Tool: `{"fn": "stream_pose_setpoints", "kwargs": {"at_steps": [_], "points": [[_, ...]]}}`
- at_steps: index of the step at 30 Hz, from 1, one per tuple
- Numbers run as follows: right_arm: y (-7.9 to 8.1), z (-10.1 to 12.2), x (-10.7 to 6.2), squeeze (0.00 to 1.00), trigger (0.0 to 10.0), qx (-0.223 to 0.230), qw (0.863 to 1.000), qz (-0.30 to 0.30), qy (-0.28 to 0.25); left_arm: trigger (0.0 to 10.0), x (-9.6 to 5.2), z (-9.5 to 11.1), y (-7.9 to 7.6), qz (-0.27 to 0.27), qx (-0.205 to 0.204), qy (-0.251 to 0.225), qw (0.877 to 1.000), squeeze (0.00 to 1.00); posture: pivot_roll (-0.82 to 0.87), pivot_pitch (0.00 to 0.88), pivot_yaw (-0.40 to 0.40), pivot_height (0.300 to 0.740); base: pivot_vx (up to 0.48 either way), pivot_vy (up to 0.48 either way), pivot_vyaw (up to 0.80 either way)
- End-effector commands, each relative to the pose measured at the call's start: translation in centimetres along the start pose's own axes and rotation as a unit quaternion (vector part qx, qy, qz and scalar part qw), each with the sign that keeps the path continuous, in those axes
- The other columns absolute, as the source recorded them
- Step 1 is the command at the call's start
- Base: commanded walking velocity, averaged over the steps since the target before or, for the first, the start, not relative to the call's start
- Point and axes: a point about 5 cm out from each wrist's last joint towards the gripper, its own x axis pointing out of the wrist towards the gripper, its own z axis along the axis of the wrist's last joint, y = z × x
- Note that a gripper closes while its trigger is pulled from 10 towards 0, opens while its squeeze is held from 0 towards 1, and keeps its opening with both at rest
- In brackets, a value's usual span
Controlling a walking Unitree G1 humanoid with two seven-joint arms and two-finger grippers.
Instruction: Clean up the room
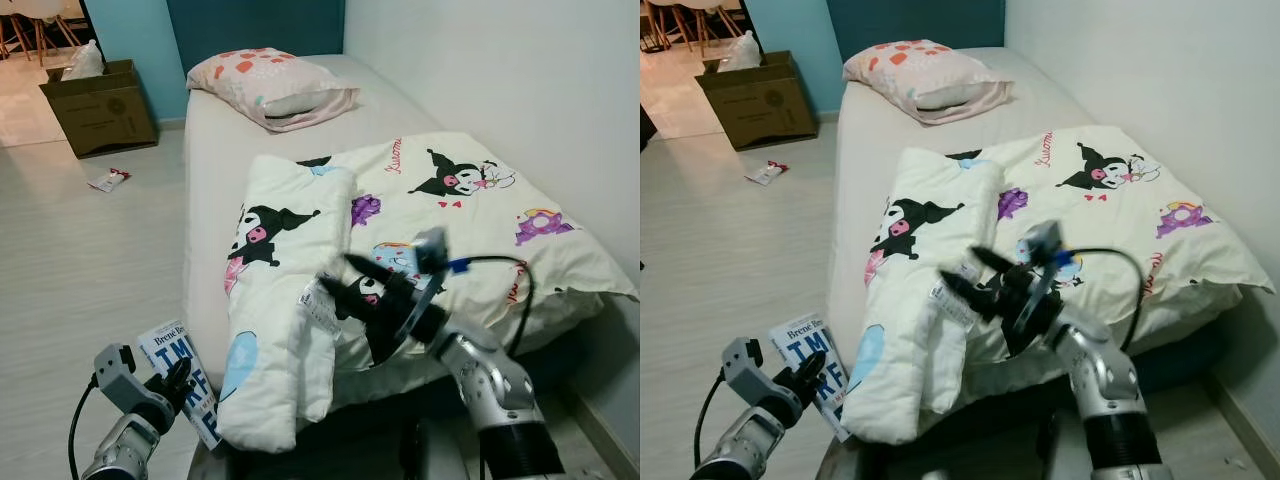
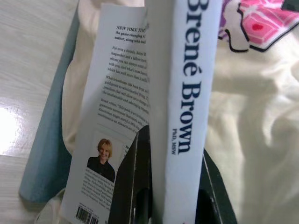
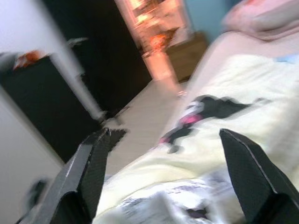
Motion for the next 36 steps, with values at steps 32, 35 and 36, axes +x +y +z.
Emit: {"fn": "stream_pose_setpoints", "kwargs": {"at_steps": [32,35,36], "points": [[4.0,-10.3,5.1,0.00,10.0,0.237,0.945,-0.092,0.207,10.0,-0.2,2.0,0.0,-0.035,0.019,-0.024,0.999,0.00,0.25,0.111,0.003,0.505,0.000,0.000,0.00],[5.7,-10.1,6.1,0.00,10.0,0.221,0.956,-0.028,0.190,10.0,-0.2,2.3,-0.1,-0.039,0.019,-0.031,0.999,0.00,0.26,0.119,-0.002,0.505,0.000,0.000,0.00],[7.3,-9.0,7.4,0.00,10.0,0.221,0.965,0.033,0.137,10.0,-0.2,2.5,-0.1,-0.042,0.019,-0.035,0.998,0.00,0.26,0.122,0.000,0.505,0.000,0.000,0.00]]}}
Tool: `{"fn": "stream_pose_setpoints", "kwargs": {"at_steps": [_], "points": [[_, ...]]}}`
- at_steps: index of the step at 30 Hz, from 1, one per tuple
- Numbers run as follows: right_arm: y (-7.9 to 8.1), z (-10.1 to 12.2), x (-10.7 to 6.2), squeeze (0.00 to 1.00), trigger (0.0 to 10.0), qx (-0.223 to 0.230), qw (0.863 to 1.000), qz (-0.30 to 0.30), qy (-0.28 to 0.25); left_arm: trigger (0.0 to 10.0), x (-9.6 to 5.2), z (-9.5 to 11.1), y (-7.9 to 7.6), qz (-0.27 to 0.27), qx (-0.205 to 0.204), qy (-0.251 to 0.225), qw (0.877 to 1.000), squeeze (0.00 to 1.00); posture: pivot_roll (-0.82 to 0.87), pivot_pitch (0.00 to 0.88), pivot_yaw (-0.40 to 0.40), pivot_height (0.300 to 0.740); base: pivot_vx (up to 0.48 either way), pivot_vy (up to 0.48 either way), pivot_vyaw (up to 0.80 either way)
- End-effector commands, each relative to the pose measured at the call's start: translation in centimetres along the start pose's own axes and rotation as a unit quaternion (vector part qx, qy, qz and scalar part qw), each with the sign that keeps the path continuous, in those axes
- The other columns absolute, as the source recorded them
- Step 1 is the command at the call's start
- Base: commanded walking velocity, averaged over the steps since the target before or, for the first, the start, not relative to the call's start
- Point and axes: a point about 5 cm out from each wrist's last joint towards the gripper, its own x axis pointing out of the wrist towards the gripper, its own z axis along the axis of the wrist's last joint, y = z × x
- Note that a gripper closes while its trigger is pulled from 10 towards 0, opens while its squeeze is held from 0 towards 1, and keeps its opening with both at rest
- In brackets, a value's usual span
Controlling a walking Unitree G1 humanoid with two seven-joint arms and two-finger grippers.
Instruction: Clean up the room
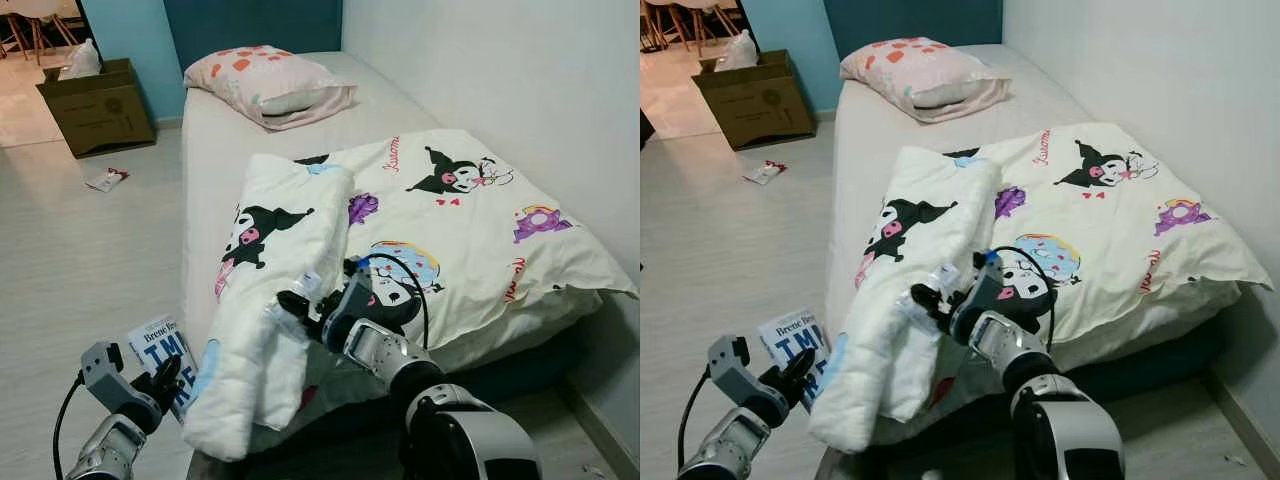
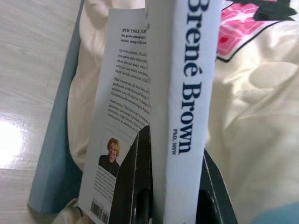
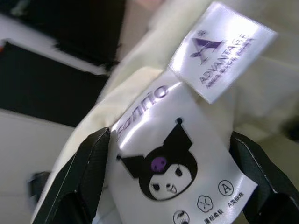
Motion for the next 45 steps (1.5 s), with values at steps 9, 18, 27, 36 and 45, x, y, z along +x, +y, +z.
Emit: {"fn": "stream_pose_setpoints", "kwargs": {"at_steps": [9,18,27,36,45], "points": [[5.9,0.3,2.2,0.00,10.0,0.005,0.983,0.176,-0.052,10.0,0.4,0.8,-0.8,-0.024,-0.001,-0.017,1.000,0.00,0.24,0.118,0.000,0.505,0.000,0.000,0.00],[0.1,-0.3,-0.2,0.00,10.0,-0.029,0.997,0.039,-0.068,10.0,0.4,0.7,-0.5,-0.009,-0.004,-0.017,1.000,0.00,0.22,0.101,-0.002,0.514,0.000,0.000,0.00],[-4.9,-0.1,-4.0,0.00,10.0,0.020,0.990,-0.040,-0.133,10.0,0.1,1.7,0.8,0.034,0.013,-0.017,0.999,0.00,0.18,0.064,0.008,0.559,0.000,0.000,0.00],[-6.3,-0.6,-5.3,0.00,10.0,0.021,0.987,-0.065,-0.144,10.0,0.1,2.7,1.3,0.057,0.055,-0.015,0.997,0.00,0.17,0.042,0.015,0.589,0.000,0.000,0.00],[-7.4,-3.2,-6.0,0.00,10.0,-0.002,0.990,-0.106,-0.094,10.0,-1.4,1.4,3.5,0.137,0.118,0.032,0.983,0.00,0.15,0.016,0.011,0.619,0.000,0.000,0.00]]}}
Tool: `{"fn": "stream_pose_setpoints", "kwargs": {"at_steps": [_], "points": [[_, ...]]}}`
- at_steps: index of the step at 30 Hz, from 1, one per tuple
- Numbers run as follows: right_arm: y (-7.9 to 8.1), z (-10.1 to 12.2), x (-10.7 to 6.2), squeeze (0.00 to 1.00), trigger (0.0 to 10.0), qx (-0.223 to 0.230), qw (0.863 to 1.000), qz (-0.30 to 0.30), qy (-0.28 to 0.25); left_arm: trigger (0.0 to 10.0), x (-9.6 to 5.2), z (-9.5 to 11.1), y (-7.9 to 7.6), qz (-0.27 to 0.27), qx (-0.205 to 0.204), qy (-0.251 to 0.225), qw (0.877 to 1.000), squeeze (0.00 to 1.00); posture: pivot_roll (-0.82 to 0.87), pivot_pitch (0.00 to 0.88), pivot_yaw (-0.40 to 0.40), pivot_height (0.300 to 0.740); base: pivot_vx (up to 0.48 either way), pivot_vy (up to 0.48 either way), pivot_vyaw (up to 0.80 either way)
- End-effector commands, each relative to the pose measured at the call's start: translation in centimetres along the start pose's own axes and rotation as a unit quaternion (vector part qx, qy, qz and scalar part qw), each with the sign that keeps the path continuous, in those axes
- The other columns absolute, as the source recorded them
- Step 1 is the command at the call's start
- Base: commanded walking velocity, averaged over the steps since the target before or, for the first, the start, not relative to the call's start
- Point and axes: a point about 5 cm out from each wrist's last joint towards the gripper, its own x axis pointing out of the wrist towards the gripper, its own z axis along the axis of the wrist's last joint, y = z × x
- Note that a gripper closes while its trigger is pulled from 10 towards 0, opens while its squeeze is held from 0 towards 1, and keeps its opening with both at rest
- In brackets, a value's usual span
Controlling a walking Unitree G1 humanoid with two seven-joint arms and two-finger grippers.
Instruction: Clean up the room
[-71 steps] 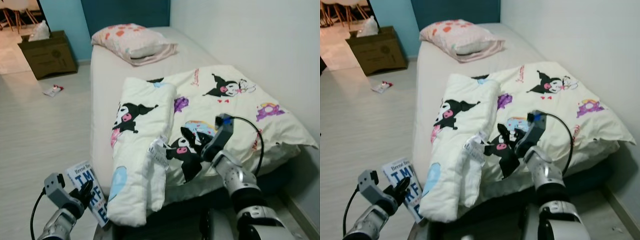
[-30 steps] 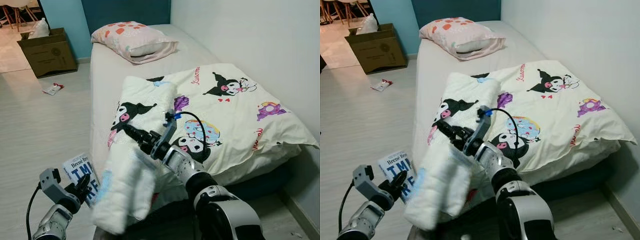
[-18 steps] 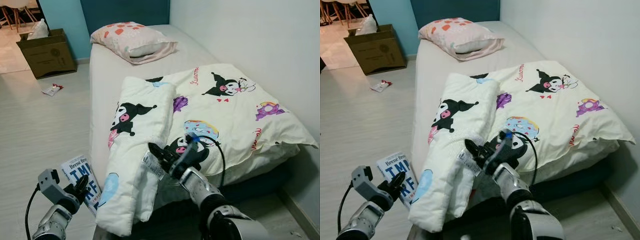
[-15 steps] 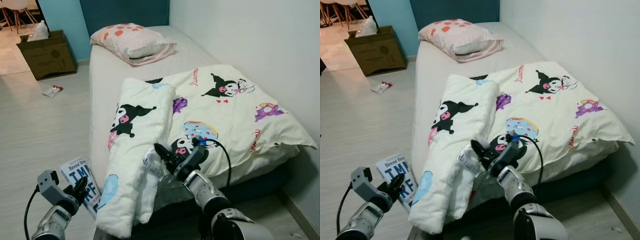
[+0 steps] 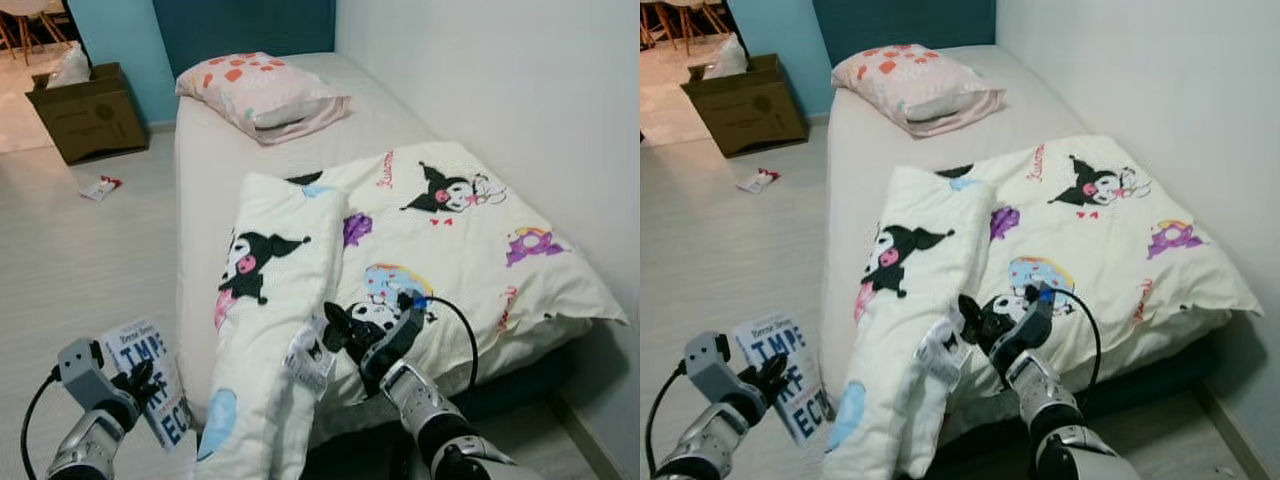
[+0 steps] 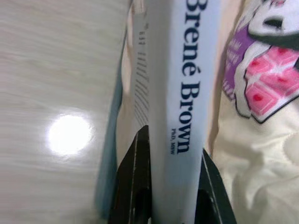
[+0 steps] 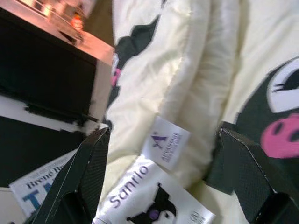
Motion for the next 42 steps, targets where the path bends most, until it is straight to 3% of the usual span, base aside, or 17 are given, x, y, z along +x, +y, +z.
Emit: {"fn": "stream_pose_setpoints", "kwargs": {"at_steps": [1,6,8,15,23,27,31,36,42], "points": [[0.0,-1.2,-0.2,0.00,10.0,-0.006,1.000,-0.006,0.020,10.0,-0.6,-0.7,1.1,0.024,0.027,0.019,0.999,0.00,0.14,0.013,0.010,0.624,0.000,0.000,0.00],[0.1,-2.1,-0.2,0.00,10.0,-0.011,0.999,-0.009,0.032,10.0,-1.6,-3.0,2.0,0.054,0.045,0.064,0.995,0.00,0.13,0.001,0.007,0.639,0.000,0.000,0.00],[-0.4,-3.1,-0.7,0.00,10.0,-0.026,0.998,-0.030,0.053,10.0,-2.8,-5.3,2.9,0.080,0.058,0.109,0.989,0.00,0.13,0.000,0.006,0.654,0.000,0.000,0.00],[-1.6,-4.4,-1.8,0.00,10.0,-0.042,0.993,-0.066,0.083,10.0,-3.9,-7.5,3.4,0.096,0.078,0.152,0.981,0.00,0.12,0.000,-0.001,0.679,0.000,0.000,0.00],[-3.5,-7.1,-4.1,0.00,10.0,-0.068,0.979,-0.123,0.149,10.0,-5.8,-10.3,4.2,0.122,0.109,0.216,0.963,0.00,0.12,0.000,-0.005,0.714,0.000,0.000,0.00],[-4.8,-8.8,-5.8,0.00,10.0,-0.094,0.963,-0.162,0.195,10.0,-6.1,-11.1,4.2,0.121,0.121,0.234,0.957,0.00,0.12,0.000,-0.004,0.739,0.000,0.000,0.00],[-5.1,-9.4,-6.4,0.00,10.0,-0.109,0.956,-0.171,0.210,10.0,-6.0,-11.1,3.8,0.116,0.122,0.235,0.957,0.00,0.12,0.000,-0.004,0.740,0.000,0.000,0.00],[-5.8,-10.7,-7.8,0.00,10.0,-0.167,0.932,-0.185,0.263,10.0,-5.4,-11.1,3.0,0.097,0.134,0.238,0.957,0.00,0.11,0.000,0.002,0.740,0.000,0.000,0.00],[-6.1,-11.3,-8.5,0.00,10.0,-0.177,0.926,-0.185,0.279,10.0,-5.3,-11.2,2.7,0.074,0.161,0.254,0.951,0.00,0.11,0.000,0.008,0.740,0.000,-0.153,0.13]]}}
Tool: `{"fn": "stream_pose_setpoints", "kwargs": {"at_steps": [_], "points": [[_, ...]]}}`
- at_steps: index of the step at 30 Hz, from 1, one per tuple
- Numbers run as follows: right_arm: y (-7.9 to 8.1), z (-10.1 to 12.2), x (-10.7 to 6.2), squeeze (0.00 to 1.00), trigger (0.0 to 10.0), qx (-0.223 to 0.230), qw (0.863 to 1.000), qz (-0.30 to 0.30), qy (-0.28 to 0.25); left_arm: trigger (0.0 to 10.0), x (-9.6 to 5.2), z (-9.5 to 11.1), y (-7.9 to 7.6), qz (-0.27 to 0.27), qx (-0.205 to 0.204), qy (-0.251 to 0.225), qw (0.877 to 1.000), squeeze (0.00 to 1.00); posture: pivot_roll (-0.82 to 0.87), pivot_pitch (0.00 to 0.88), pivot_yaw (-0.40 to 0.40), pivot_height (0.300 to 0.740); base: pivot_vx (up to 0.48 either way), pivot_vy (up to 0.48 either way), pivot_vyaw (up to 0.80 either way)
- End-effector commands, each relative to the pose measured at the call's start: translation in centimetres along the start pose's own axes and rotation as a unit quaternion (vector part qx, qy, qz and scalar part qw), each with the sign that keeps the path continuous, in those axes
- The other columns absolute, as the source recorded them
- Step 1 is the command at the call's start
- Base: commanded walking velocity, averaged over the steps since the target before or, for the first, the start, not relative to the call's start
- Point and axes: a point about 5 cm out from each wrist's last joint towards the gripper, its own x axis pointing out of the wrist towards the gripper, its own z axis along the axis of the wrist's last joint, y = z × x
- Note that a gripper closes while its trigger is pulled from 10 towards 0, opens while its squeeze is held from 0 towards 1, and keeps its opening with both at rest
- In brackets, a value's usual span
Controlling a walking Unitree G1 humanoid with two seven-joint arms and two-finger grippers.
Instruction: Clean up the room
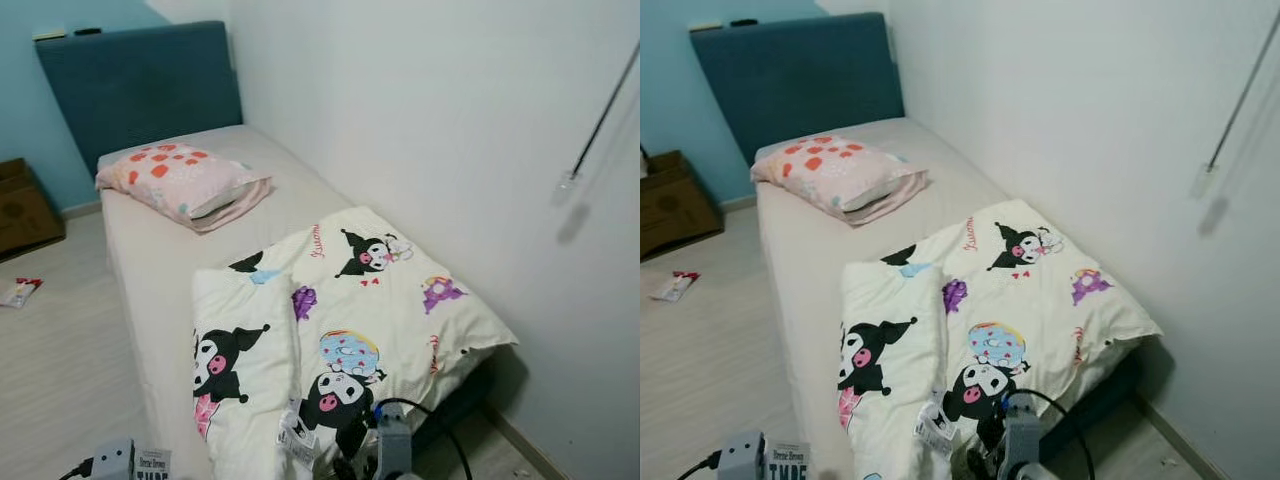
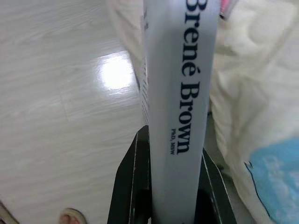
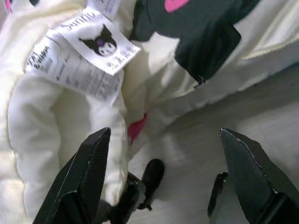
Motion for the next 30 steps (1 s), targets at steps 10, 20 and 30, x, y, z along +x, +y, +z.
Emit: {"fn": "stream_pose_setpoints", "kwargs": {"at_steps": [10,20,30], "points": [[0.1,-0.9,-0.1,0.00,10.0,-0.013,1.000,0.003,0.016,10.0,0.1,-0.3,-0.5,-0.011,0.015,0.010,1.000,0.00,0.11,0.000,0.018,0.740,0.000,-0.449,0.70],[0.3,-1.6,-0.1,0.00,10.0,-0.024,0.999,0.007,0.032,10.0,0.0,-0.4,-0.4,-0.012,0.013,0.011,1.000,0.00,0.12,0.000,0.022,0.740,0.000,-0.449,0.70],[0.0,-1.7,-0.2,0.00,10.0,-0.025,0.999,-0.001,0.033,10.0,0.1,-0.5,-0.6,-0.018,0.011,0.013,1.000,0.00,0.12,0.000,0.020,0.740,0.000,-0.448,0.70]]}}
